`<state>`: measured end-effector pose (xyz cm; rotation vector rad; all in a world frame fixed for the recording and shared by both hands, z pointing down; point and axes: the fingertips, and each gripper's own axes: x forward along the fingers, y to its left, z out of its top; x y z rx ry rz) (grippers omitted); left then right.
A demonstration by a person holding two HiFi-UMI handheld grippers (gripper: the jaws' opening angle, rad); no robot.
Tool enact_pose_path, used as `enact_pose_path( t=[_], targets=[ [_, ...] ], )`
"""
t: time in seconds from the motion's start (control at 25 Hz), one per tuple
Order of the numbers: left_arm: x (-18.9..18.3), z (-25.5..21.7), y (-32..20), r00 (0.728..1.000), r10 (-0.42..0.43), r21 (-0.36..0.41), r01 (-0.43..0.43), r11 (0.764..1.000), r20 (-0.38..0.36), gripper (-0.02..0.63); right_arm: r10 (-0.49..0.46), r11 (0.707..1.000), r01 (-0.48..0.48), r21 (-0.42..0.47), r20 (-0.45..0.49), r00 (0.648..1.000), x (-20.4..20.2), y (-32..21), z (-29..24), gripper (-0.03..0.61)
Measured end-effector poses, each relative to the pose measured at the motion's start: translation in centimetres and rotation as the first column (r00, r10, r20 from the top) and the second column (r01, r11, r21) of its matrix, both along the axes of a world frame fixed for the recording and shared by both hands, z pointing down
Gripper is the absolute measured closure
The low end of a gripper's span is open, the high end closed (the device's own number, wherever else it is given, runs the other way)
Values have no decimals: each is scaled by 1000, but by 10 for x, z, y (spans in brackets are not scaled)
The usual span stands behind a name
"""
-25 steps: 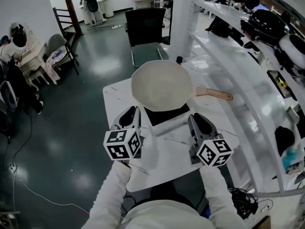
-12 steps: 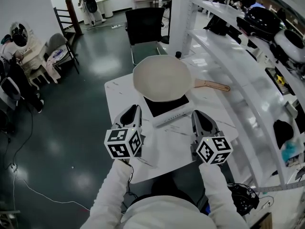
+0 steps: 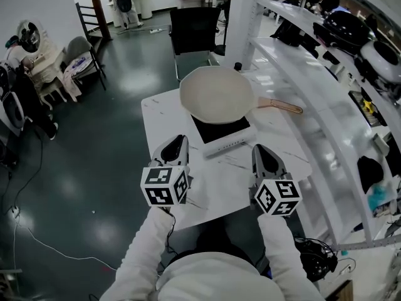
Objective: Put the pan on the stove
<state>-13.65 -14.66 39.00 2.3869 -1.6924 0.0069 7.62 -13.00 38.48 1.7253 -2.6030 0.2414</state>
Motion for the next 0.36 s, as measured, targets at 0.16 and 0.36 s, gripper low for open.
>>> enact_pose_path(
  t=[0.16,0.36],
  targets=[
    [0,4,9,1000,6,-6,-6,1000,-11,574,7,1000,-7,-13,-11,1000,-2,9,5,552],
    [-2,9,15,1000,9,-15,-9,1000,-14,574,11,1000,-11,-27,-16,1000,-5,17,13,552]
  ],
)
